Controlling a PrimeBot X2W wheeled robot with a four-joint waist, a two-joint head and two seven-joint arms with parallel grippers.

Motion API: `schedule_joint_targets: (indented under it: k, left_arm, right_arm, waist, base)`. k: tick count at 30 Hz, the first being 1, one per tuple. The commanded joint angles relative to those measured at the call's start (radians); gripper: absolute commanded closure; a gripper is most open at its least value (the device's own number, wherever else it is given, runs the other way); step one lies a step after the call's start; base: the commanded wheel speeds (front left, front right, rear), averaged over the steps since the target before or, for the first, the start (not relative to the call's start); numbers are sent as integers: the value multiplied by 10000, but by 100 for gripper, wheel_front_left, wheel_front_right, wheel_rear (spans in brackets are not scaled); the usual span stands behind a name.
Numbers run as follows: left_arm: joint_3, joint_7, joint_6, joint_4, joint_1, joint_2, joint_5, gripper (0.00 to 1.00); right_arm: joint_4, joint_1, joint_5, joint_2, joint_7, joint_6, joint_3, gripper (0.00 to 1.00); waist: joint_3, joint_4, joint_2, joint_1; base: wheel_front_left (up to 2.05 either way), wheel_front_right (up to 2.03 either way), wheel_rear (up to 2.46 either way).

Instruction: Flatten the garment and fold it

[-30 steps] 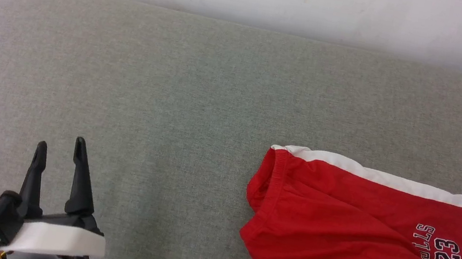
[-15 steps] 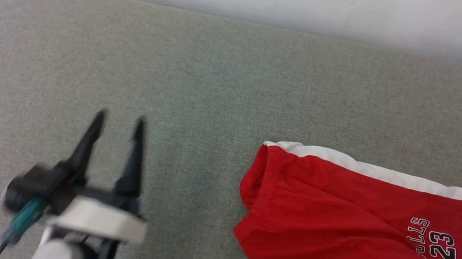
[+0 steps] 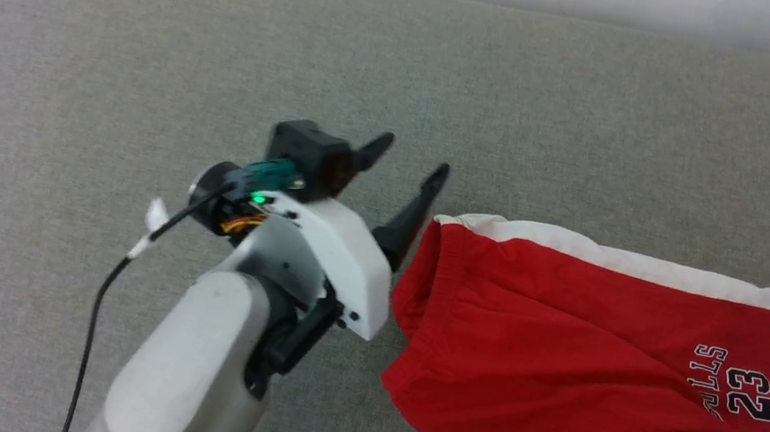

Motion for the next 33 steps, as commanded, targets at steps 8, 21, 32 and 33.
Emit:
schedule_joint_targets:
  k: [8, 21, 32, 33]
  left_arm:
    - [-957, 1207, -65, 1210, -461, -45, -196, 0]
    - [-1387, 1902, 338, 2395, -353, -51, -185, 0]
    - [-1377, 1201, 345, 3024, -647, -57, -466, 100]
    - [-1377, 1201, 345, 3024, -647, -57, -466, 100]
  right_arm:
    - [47, -267, 131, -14, 99, -9, 17, 0]
    - [305, -370, 192, -14, 27, -9, 221, 0]
    - [412, -410, 240, -14, -36, -9, 292, 0]
    - [412, -410, 240, -14, -36, -9, 292, 0]
  waist:
    - [566, -375, -1, -1]
    - [585, -653, -1, -1]
    - [671, -780, -1, -1]
    - [671, -780, -1, -1]
  base:
    - [0, 0, 0]
    - [0, 0, 0]
    - [0, 0, 0]
    - [0, 0, 0]
